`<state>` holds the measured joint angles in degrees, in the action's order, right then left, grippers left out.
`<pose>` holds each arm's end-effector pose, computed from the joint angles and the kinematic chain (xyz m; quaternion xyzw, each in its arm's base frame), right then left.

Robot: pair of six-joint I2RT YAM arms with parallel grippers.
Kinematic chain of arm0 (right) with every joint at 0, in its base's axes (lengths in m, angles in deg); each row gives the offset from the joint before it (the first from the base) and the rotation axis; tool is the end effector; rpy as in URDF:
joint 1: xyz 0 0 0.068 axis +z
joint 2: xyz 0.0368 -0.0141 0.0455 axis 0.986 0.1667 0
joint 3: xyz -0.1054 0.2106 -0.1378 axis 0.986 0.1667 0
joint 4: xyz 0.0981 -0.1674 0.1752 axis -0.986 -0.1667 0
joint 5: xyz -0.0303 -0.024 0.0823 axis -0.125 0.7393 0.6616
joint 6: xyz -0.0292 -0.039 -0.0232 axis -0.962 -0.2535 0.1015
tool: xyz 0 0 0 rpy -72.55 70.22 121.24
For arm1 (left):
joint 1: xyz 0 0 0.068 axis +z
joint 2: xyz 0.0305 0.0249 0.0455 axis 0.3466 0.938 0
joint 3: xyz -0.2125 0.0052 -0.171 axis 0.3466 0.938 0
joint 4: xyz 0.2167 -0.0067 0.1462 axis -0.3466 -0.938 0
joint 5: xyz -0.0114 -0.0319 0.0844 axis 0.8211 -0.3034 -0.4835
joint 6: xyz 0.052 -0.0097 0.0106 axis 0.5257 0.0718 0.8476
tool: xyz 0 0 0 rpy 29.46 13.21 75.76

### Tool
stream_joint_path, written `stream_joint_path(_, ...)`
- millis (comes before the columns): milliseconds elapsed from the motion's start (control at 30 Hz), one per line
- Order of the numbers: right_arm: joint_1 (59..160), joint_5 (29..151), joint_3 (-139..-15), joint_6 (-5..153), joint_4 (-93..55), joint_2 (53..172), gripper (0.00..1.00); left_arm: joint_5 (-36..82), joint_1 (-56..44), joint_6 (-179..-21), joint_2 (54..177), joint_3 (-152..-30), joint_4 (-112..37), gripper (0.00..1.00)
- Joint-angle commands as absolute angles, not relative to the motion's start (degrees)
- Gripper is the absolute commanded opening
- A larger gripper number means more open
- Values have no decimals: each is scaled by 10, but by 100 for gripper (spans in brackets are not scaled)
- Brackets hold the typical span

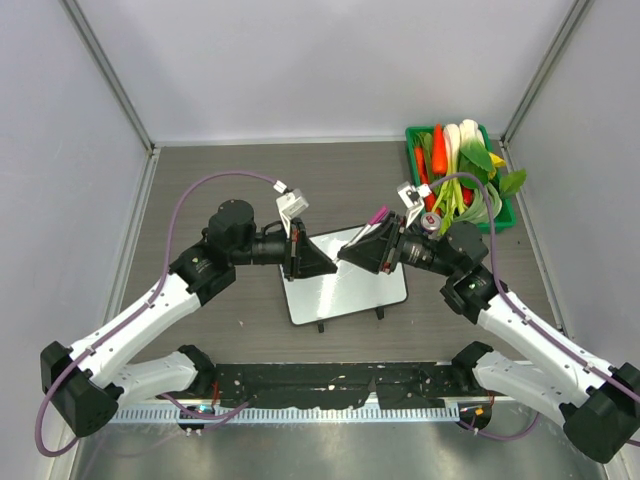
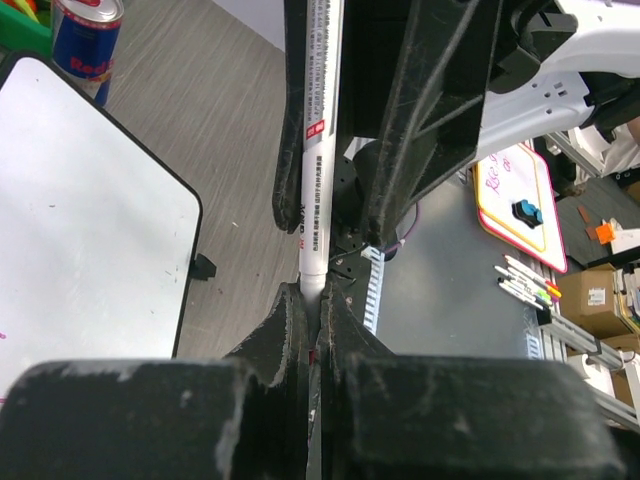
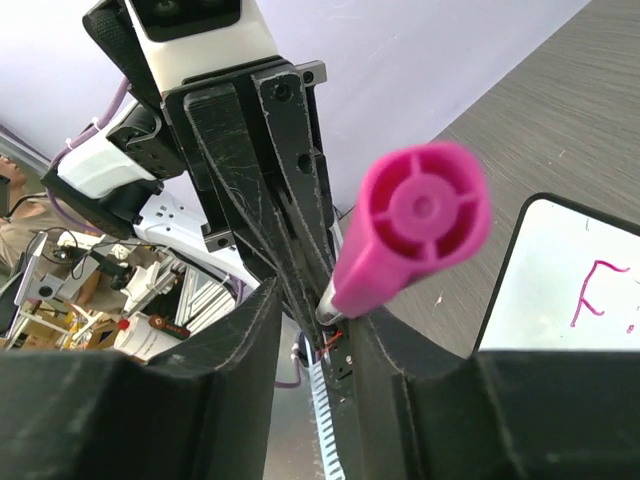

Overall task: Write a sentence on the whiteboard
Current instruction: Pass from the left arm to the right

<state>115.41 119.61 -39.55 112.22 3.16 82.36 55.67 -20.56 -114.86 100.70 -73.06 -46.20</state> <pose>0.1569 0.1364 0.3395 -0.1892 0.6345 0.6222 0.4177 0.1645 -0.1731 0.3547 0.3120 0.6970 -0.5514 0.3359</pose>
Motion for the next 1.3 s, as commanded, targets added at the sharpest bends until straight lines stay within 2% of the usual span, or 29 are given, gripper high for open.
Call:
stream_joint_path(0,1149,1219,-386,1137,82,826,36,572,-204,-1133,1002,-747,-467,0)
stream_joint_path(33,1150,1222,-381,1146,93,828,30,573,-204,-1132,1002,-747,-467,0)
stream_joint_path(167,1150,1227,-371,1149,99,832,16,571,-204,-1129,1003,-746,-472,0)
stream_joint_path(267,1147,1226,-367,1150,96,829,11,569,-204,-1126,1001,-745,-475,0)
stream_joint_path(333,1143,1223,-366,1148,92,826,2,567,-204,-1125,999,-742,-478,0)
stream_joint_path(467,1141,1222,-368,1144,90,824,1,559,-203,-1125,994,-738,-481,0)
stream_joint_path(500,1141,1220,-368,1142,87,824,1,552,-204,-1125,993,-737,-484,11)
stream_joint_path(533,1140,1219,-367,1137,81,823,1,545,-203,-1125,990,-733,-484,28)
stream_joint_path(567,1140,1213,-367,1132,77,821,1,533,-203,-1125,986,-727,-484,46)
stream_joint_path(600,1140,1205,-367,1120,63,819,1,523,-203,-1127,982,-723,-484,72)
stream_joint_path(633,1140,1200,-367,1116,58,817,1,512,-201,-1132,977,-716,-481,80)
stream_joint_path(700,1139,1186,-361,1092,43,806,2,493,-195,-1141,970,-703,-480,88)
stream_joint_path(833,1139,1123,-351,1046,-19,780,2,444,-159,-1170,953,-673,-484,93)
stream_joint_path(1100,1139,1096,-326,1012,-35,773,1,288,-42,-1233,869,-589,-546,93)
stream_joint_path(1200,1139,1095,-322,1007,-34,780,1,290,-18,-1246,866,-553,-524,93)
stream_joint_path(1267,1139,1094,-318,1008,-25,789,1,338,-6,-1248,890,-536,-492,92)
